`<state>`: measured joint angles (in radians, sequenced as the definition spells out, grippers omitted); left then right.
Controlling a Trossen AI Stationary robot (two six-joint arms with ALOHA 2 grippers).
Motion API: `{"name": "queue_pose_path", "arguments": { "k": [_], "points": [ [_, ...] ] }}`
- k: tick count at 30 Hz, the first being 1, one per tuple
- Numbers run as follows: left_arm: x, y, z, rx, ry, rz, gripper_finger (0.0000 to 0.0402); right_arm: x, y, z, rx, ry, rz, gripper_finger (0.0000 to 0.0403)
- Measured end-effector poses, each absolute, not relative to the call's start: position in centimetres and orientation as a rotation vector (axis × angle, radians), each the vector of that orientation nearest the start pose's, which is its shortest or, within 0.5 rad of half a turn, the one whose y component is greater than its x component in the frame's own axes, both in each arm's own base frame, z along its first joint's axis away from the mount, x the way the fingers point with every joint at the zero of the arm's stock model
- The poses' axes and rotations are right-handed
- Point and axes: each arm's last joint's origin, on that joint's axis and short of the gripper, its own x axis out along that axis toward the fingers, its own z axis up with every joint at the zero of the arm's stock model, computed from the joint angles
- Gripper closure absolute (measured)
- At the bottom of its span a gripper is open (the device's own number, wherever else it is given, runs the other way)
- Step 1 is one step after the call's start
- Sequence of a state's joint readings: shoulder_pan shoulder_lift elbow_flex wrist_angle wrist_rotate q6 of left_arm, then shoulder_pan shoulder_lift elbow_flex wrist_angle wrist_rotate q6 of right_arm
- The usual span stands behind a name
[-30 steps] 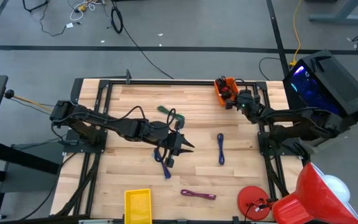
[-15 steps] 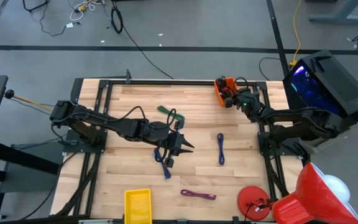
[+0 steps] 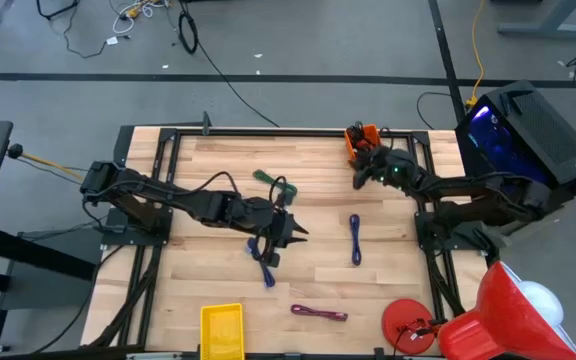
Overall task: Pick & Place USB Port
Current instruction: Put the right blue and black charger cable into the yellow bin
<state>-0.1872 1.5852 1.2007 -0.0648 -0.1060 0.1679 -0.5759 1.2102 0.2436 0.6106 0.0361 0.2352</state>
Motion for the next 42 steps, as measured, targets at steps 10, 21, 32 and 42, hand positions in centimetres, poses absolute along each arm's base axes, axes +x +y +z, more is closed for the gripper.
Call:
{"name": "queue_pose_path", "arguments": {
  "k": [10,21,32,42],
  "points": [
    [35.5,-5.3,28.6,0.236,0.483,-0.064,0.0319,20.1,-4.1,15.8,0.305,0.271,-0.189,0.0269],
    [35.4,-5.3,28.5,0.237,0.489,-0.064,0.0319,20.6,3.0,15.8,0.358,0.381,-0.038,0.0291],
    [35.2,-5.3,28.2,0.242,0.527,-0.070,0.0319,21.4,7.9,20.9,0.185,0.687,-0.184,0.0291],
    [35.2,-5.3,28.2,0.242,0.531,-0.070,0.0319,19.9,8.0,21.3,0.272,0.938,-0.357,0.0290]
  ]
}}
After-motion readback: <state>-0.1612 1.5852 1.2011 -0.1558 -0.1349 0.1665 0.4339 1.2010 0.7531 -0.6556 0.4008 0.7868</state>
